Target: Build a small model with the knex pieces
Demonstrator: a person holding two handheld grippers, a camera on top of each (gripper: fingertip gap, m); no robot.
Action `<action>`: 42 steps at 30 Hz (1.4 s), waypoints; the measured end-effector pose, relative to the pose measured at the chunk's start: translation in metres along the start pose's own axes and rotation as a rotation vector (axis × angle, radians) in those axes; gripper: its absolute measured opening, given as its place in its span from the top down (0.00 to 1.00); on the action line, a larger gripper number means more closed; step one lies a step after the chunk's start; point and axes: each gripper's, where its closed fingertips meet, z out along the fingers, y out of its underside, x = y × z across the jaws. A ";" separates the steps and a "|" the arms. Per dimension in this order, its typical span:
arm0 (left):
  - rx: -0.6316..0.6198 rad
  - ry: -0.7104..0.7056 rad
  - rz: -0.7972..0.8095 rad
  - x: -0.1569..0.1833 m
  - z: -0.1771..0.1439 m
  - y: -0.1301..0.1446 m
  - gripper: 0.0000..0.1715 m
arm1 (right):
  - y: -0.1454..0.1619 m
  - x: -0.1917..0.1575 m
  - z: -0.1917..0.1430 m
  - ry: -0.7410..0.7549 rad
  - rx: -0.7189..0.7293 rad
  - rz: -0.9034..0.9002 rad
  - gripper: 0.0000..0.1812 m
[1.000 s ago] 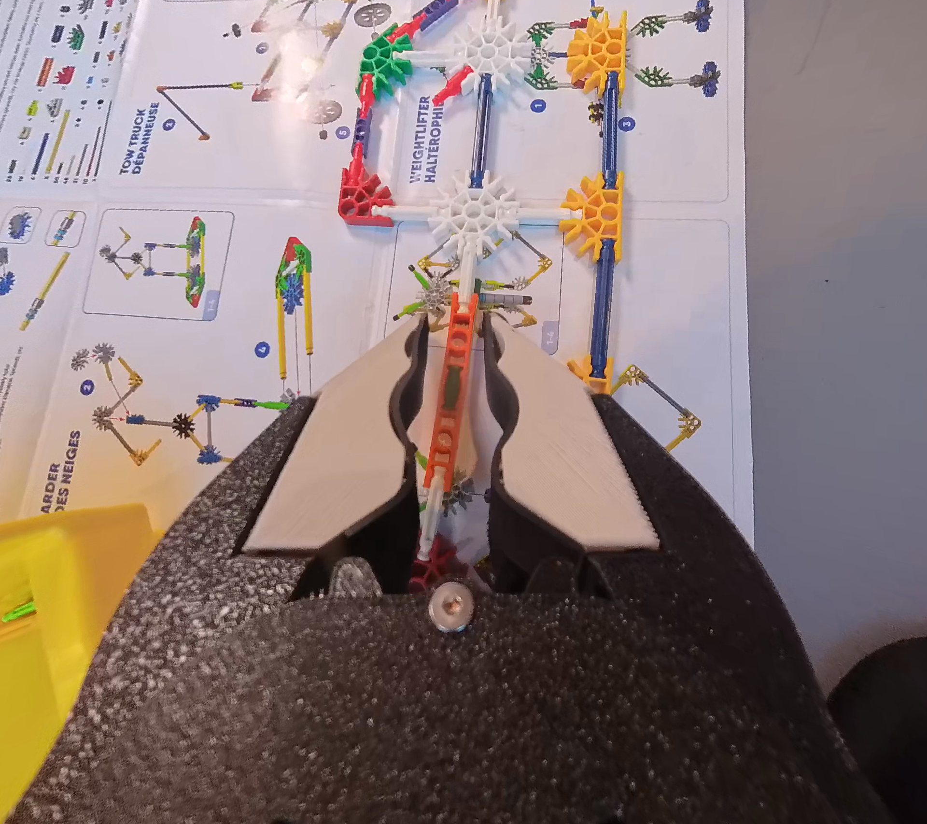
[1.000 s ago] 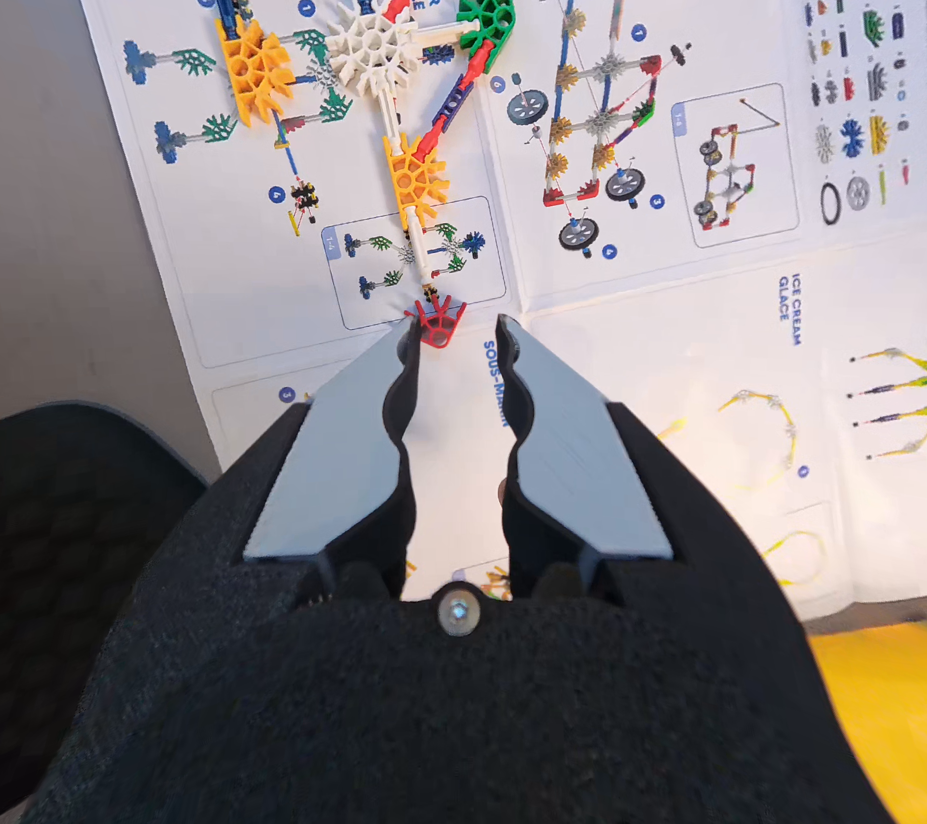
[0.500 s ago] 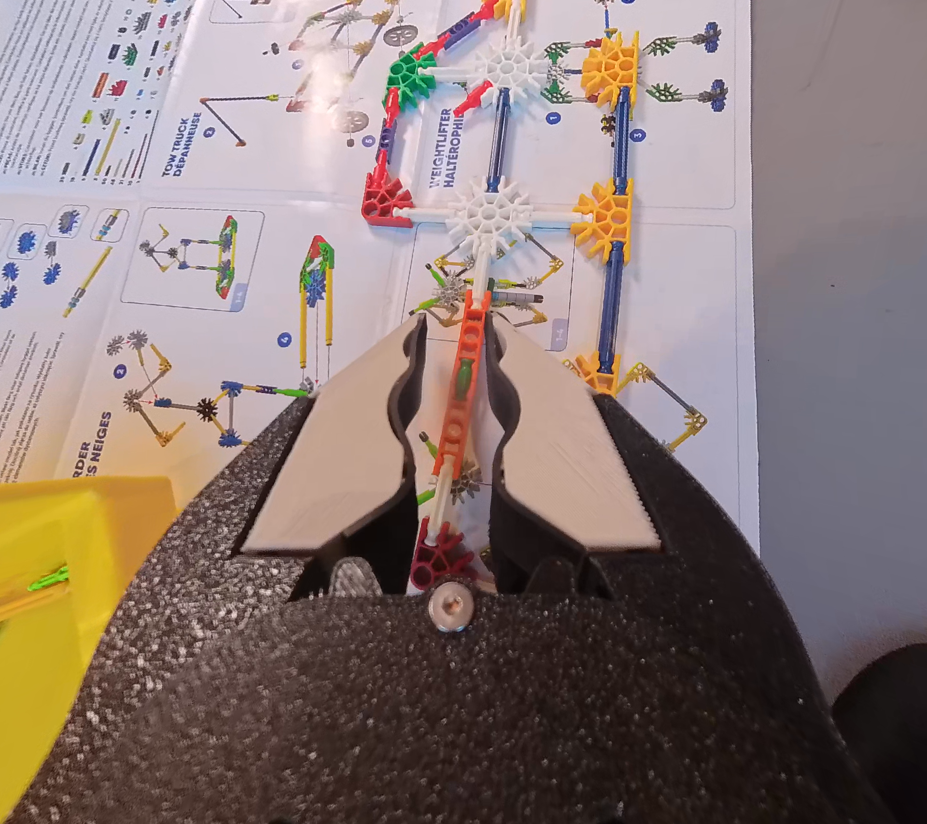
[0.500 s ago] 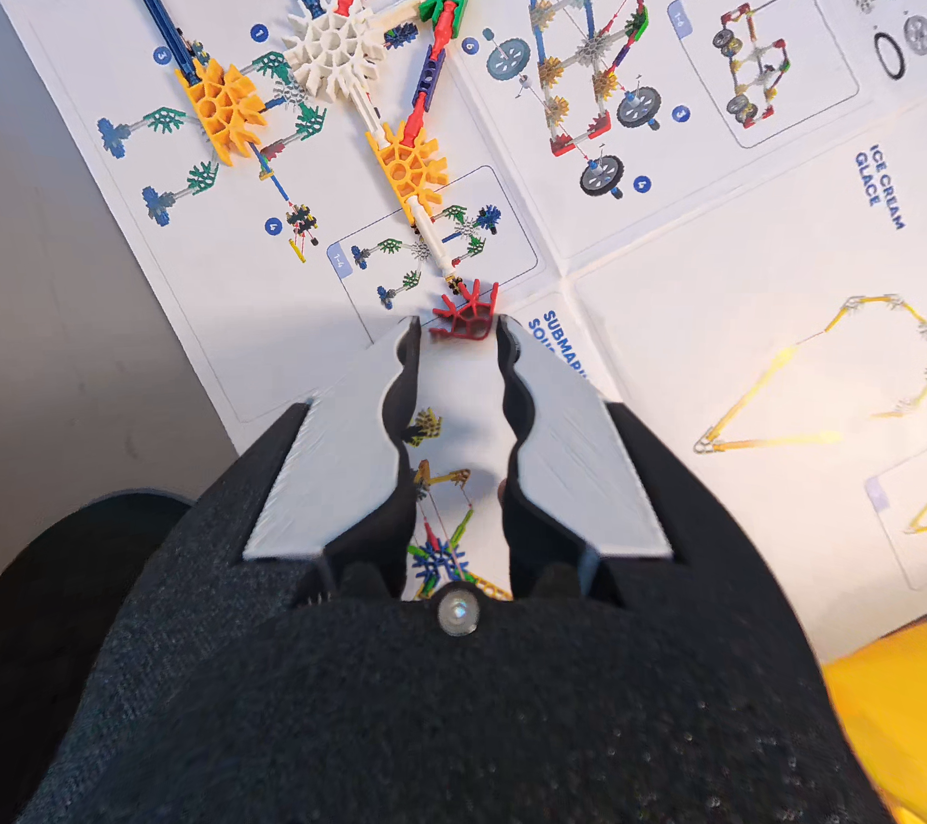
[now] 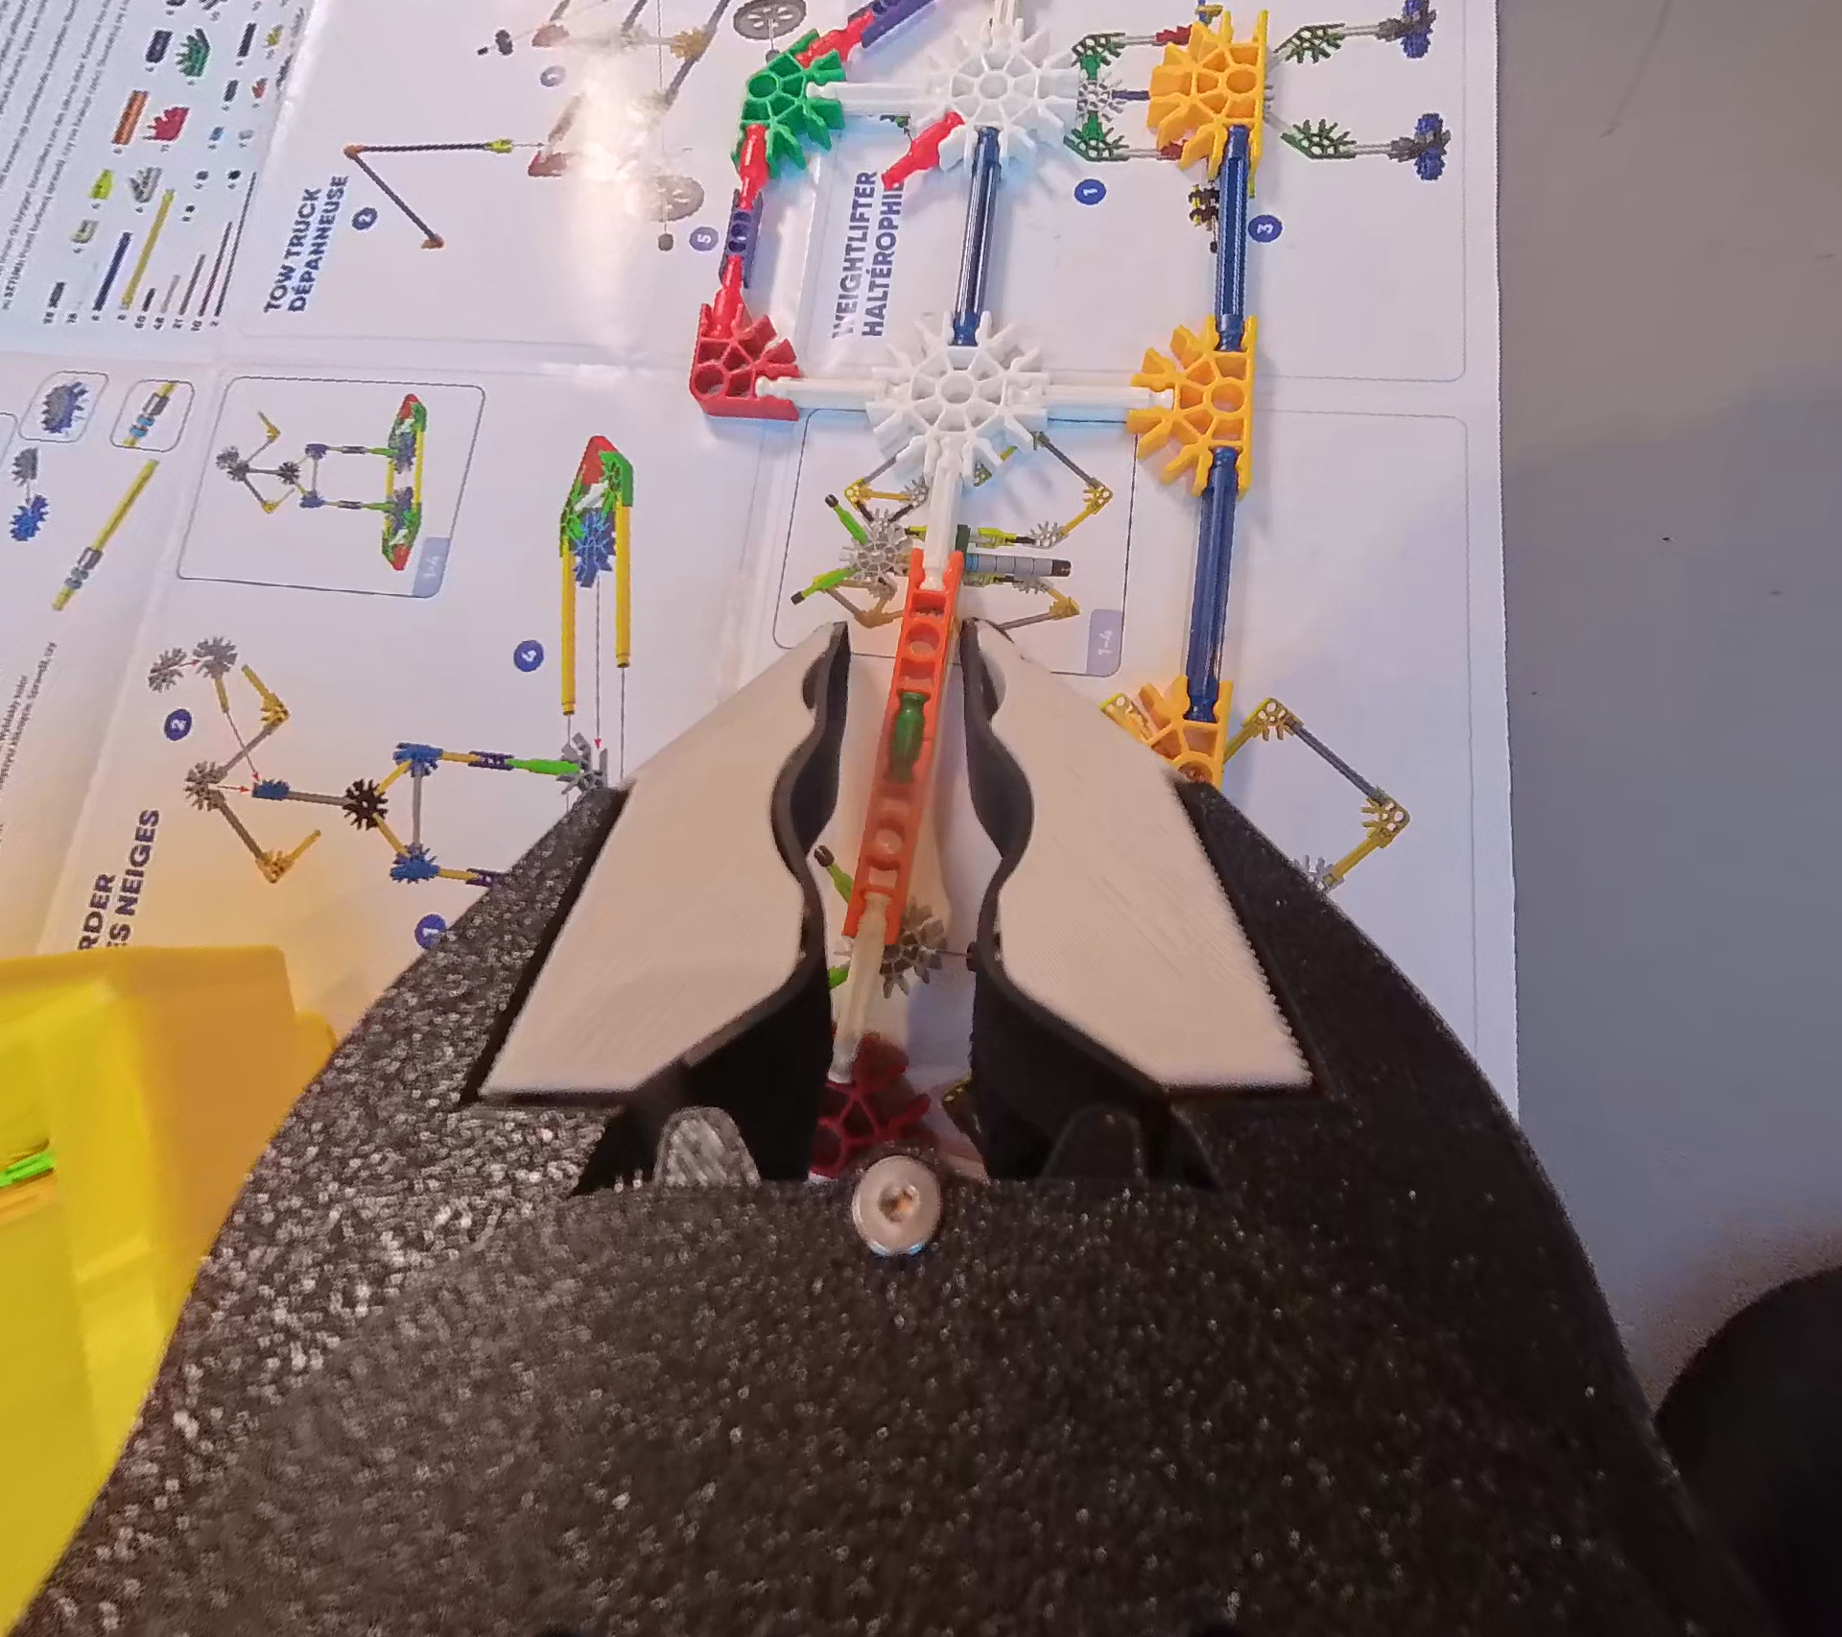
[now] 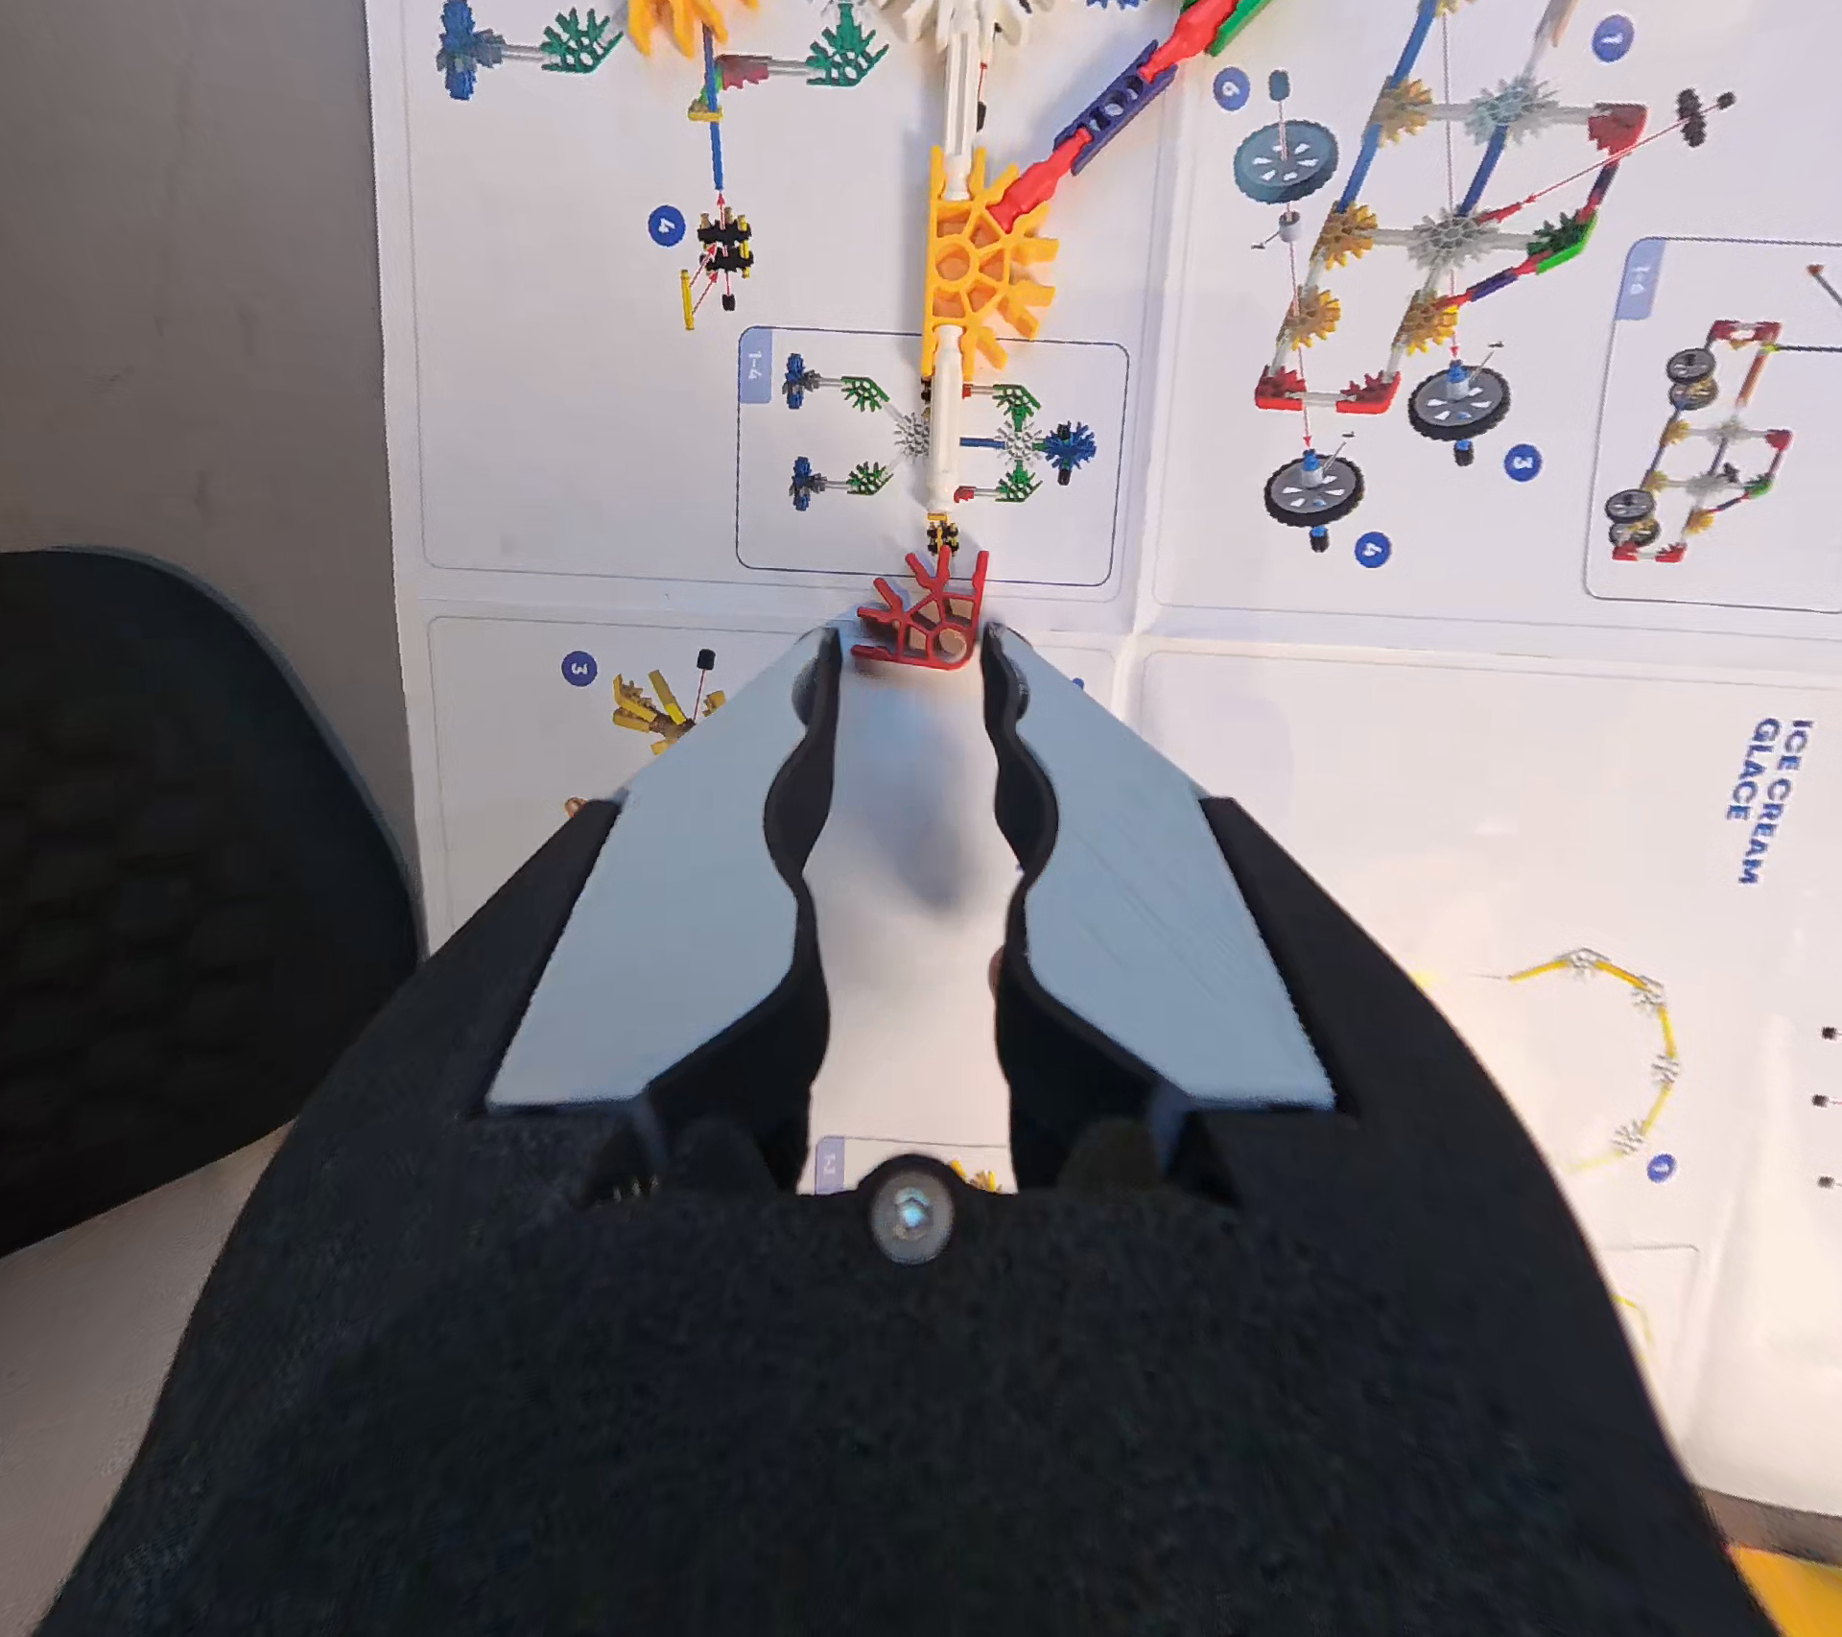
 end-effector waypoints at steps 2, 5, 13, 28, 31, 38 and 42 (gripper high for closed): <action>0.002 0.007 -0.003 0.000 0.000 0.000 0.89 | -0.006 -0.001 -0.005 -0.001 0.028 -0.002 0.82; 0.004 0.013 -0.007 0.000 0.000 0.000 0.89 | -0.013 -0.001 -0.008 0.008 0.044 0.031 0.81; 0.003 0.011 -0.005 0.001 0.000 0.000 0.90 | -0.014 -0.005 0.003 -0.008 0.015 -0.002 0.87; 0.005 0.022 -0.009 0.002 0.001 0.000 0.91 | -0.040 0.002 0.000 -0.005 0.071 0.025 0.86; 0.007 0.031 -0.013 0.004 0.001 0.001 0.92 | -0.040 0.006 0.009 0.007 0.042 0.016 0.89; 0.004 0.048 0.004 0.006 0.001 0.000 0.95 | -0.041 0.006 0.016 0.022 0.017 -0.002 0.98; 0.004 0.036 0.032 0.006 -0.001 -0.002 0.96 | -0.044 0.007 0.006 0.072 0.029 -0.013 0.98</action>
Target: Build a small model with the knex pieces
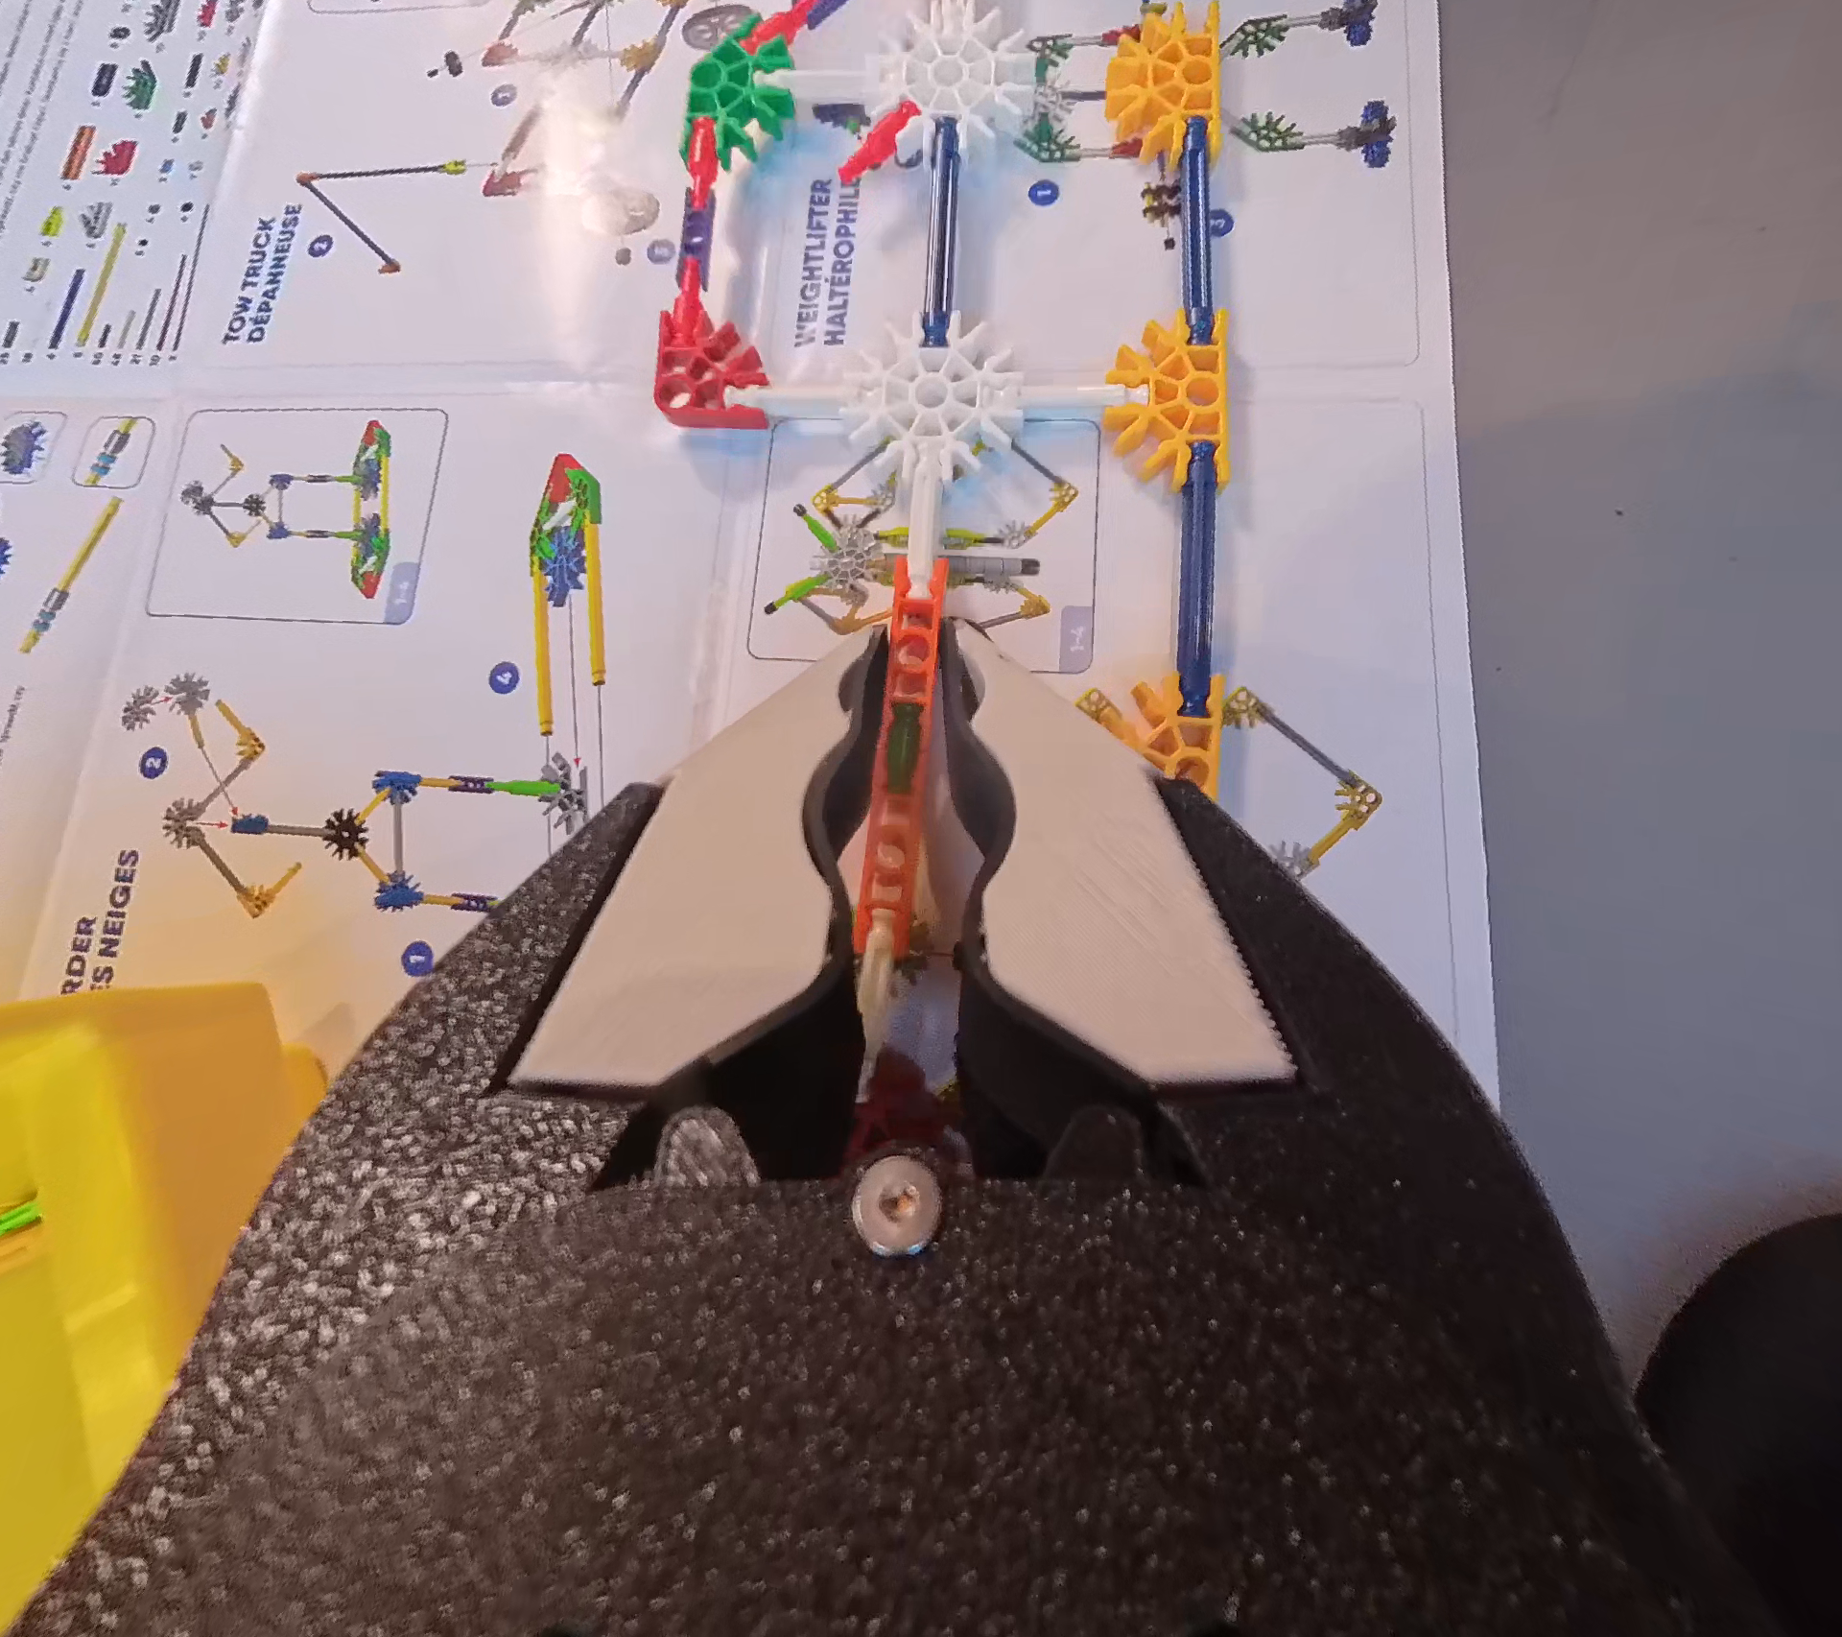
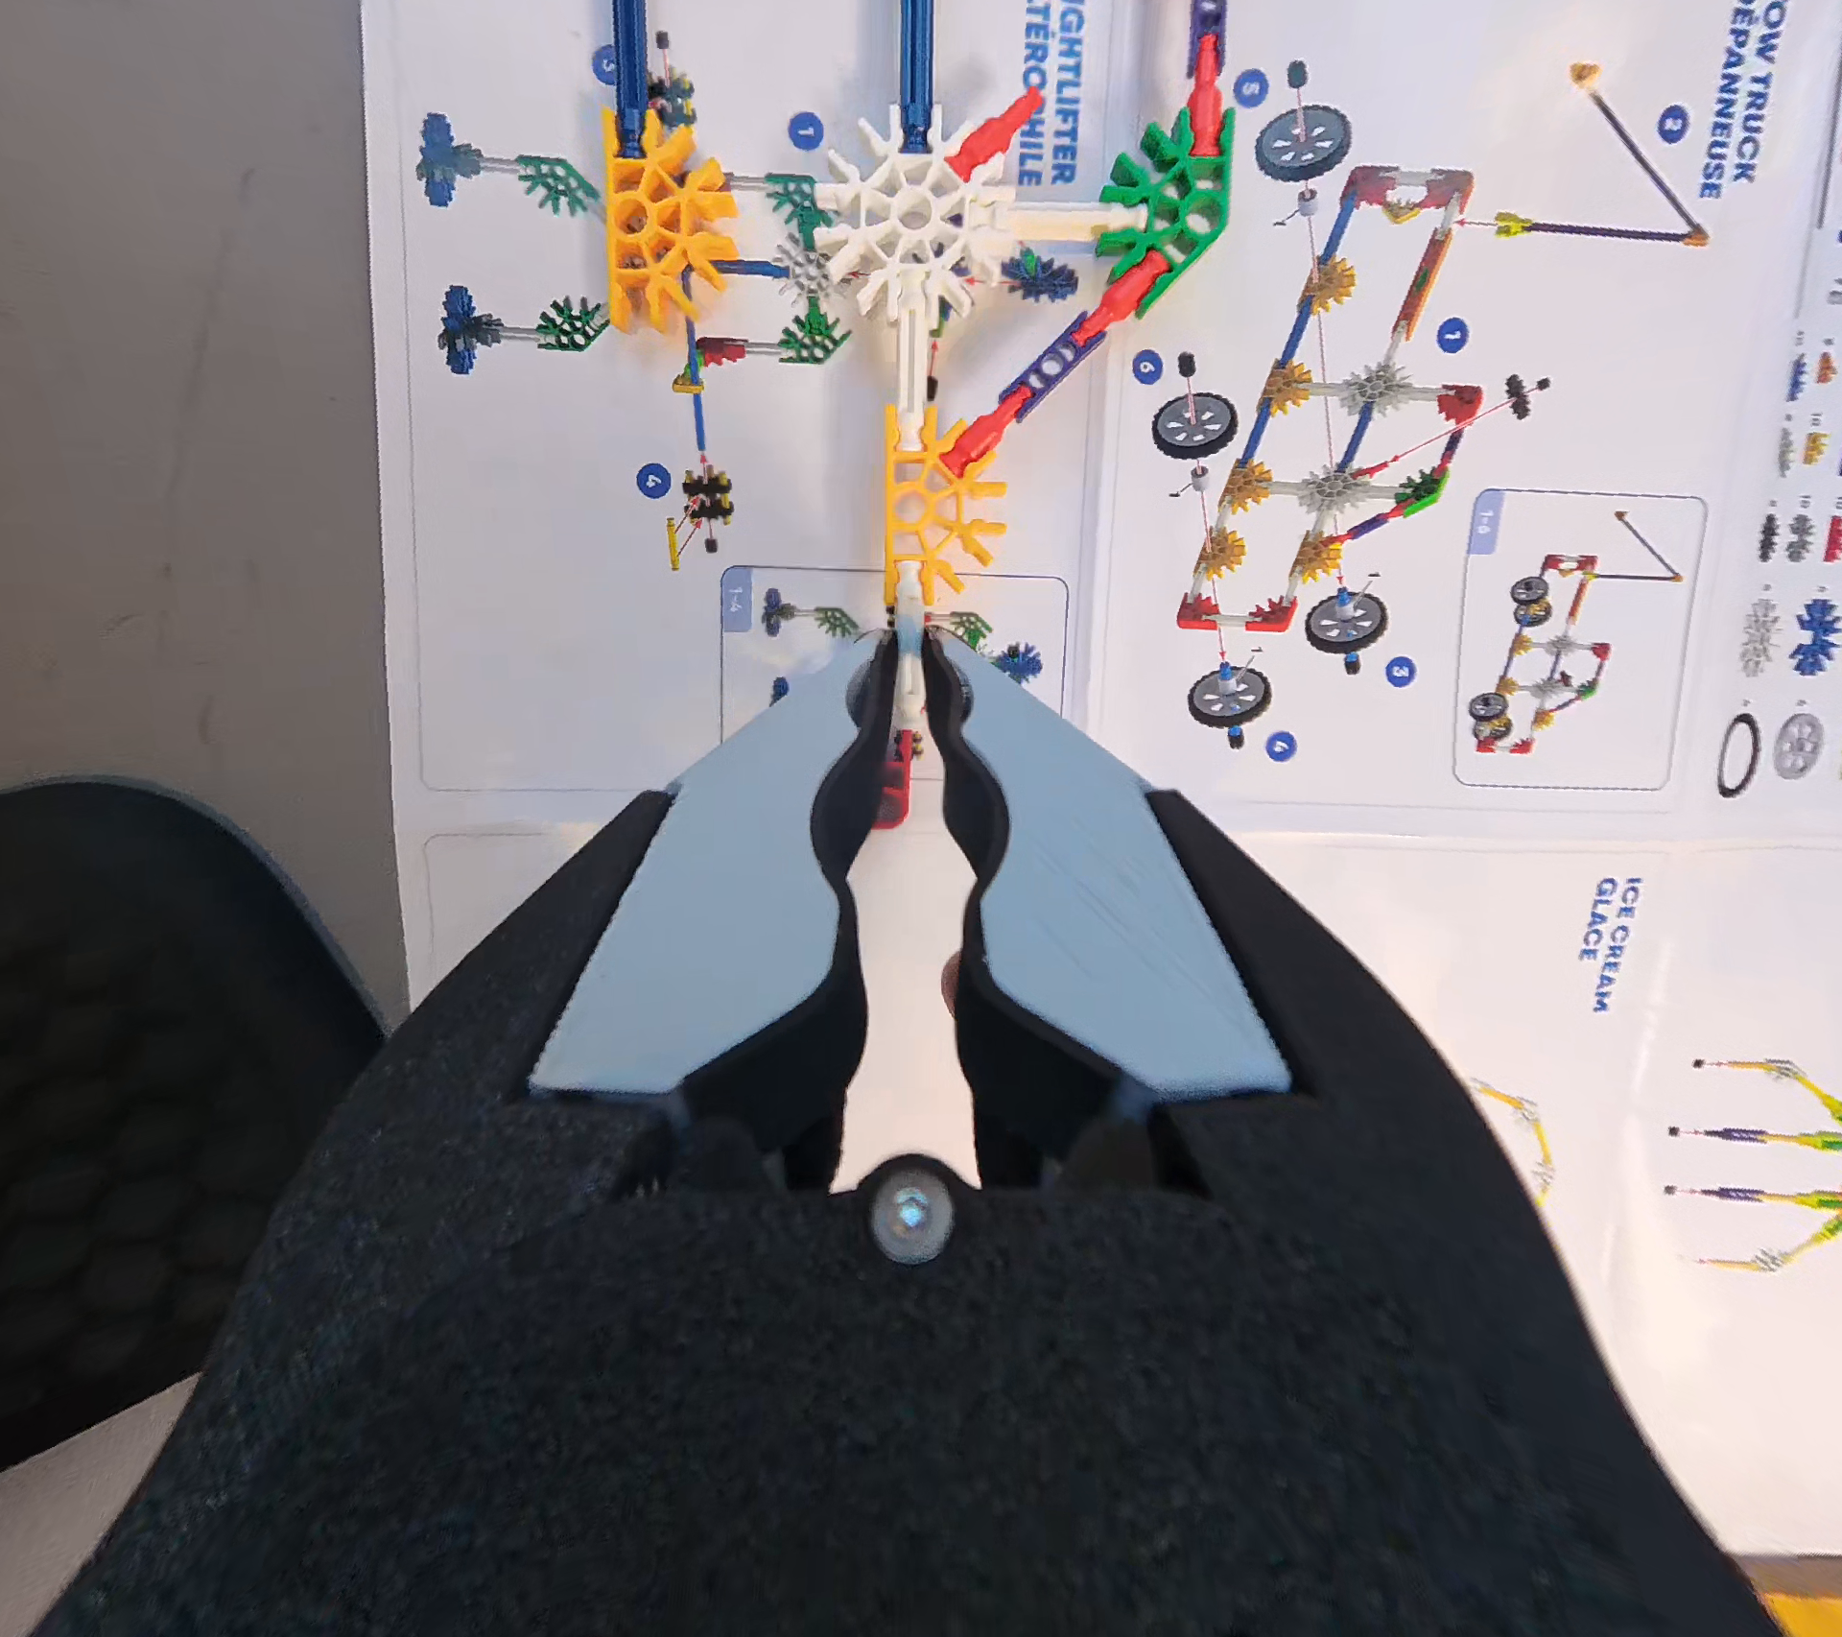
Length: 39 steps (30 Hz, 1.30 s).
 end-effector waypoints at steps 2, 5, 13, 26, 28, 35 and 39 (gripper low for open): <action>0.018 0.006 0.000 0.002 0.000 -0.004 0.96 | 0.001 0.000 -0.004 0.022 0.000 -0.002 0.98; 0.014 0.012 0.008 0.004 0.003 -0.006 0.96 | 0.005 -0.004 -0.003 0.022 0.006 0.014 0.98; 0.009 0.020 0.008 0.005 0.008 -0.006 0.96 | 0.012 -0.005 0.002 0.017 0.014 0.038 0.98; 0.006 0.014 0.017 0.005 0.009 -0.006 0.95 | 0.017 -0.001 -0.022 -0.014 -0.031 0.100 1.00; 0.003 0.011 0.021 0.005 0.009 -0.006 0.95 | 0.018 -0.004 -0.018 -0.032 -0.070 0.091 1.00; 0.002 0.005 0.026 0.005 0.009 -0.006 0.95 | 0.024 -0.006 -0.006 -0.050 -0.163 0.079 1.00; 0.001 0.009 0.026 0.005 0.009 -0.006 0.95 | 0.025 -0.007 -0.005 -0.070 -0.206 0.097 1.00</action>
